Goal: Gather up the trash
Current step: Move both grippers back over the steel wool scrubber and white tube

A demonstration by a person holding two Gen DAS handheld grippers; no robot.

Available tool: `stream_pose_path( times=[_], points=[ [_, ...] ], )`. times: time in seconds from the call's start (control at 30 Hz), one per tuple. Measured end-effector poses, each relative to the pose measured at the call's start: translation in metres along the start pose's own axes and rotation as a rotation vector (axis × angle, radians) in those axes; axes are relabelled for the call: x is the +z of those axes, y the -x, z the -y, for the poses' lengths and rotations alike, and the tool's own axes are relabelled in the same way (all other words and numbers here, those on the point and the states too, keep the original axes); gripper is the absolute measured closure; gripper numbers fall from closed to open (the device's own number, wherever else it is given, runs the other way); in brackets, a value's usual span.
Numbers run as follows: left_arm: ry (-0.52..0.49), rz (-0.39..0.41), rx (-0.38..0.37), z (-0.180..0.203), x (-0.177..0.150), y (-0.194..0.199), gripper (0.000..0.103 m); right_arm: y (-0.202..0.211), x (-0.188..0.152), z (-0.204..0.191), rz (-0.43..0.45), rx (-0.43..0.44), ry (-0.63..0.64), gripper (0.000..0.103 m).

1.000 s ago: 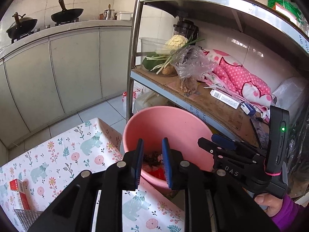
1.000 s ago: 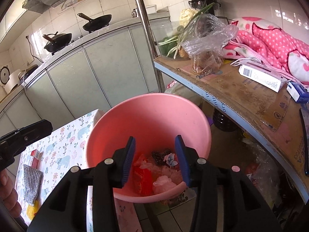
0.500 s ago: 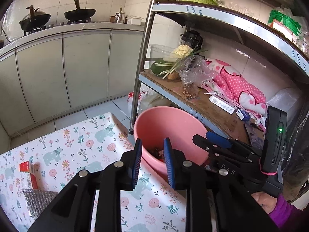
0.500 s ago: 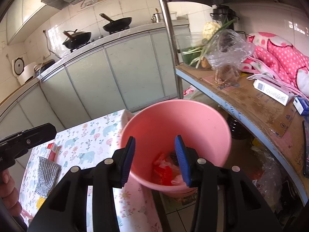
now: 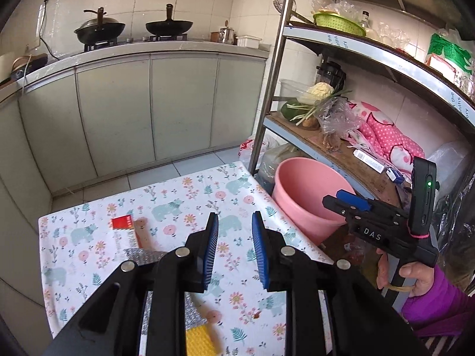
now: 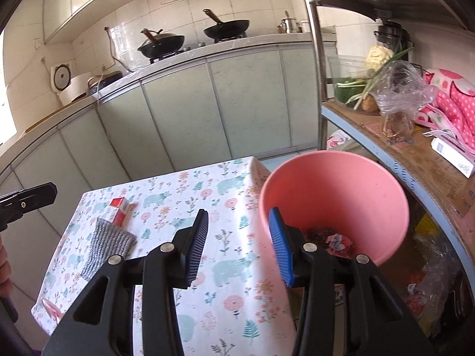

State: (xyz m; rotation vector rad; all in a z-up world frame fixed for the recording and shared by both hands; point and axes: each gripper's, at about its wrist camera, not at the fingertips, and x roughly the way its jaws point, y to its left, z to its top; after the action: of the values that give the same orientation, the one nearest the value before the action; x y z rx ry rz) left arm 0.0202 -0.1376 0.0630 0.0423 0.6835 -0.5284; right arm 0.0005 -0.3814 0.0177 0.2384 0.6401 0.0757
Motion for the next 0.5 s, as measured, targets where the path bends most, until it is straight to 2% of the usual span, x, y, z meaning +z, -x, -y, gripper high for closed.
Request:
stream_pose_path(
  times=[0.3,0.5],
  points=[
    [0.106,-0.027,0.099,-0.06,-0.041,0.044,0.081,-0.008,-0.014,-0.037,-0.054,0.074,0.059,0.059],
    [0.145,-0.074,0.122,-0.076,-0.076,0.066,0.081,-0.014,-0.023,-0.06,-0.088,0.123,0.095,0.06]
  ],
)
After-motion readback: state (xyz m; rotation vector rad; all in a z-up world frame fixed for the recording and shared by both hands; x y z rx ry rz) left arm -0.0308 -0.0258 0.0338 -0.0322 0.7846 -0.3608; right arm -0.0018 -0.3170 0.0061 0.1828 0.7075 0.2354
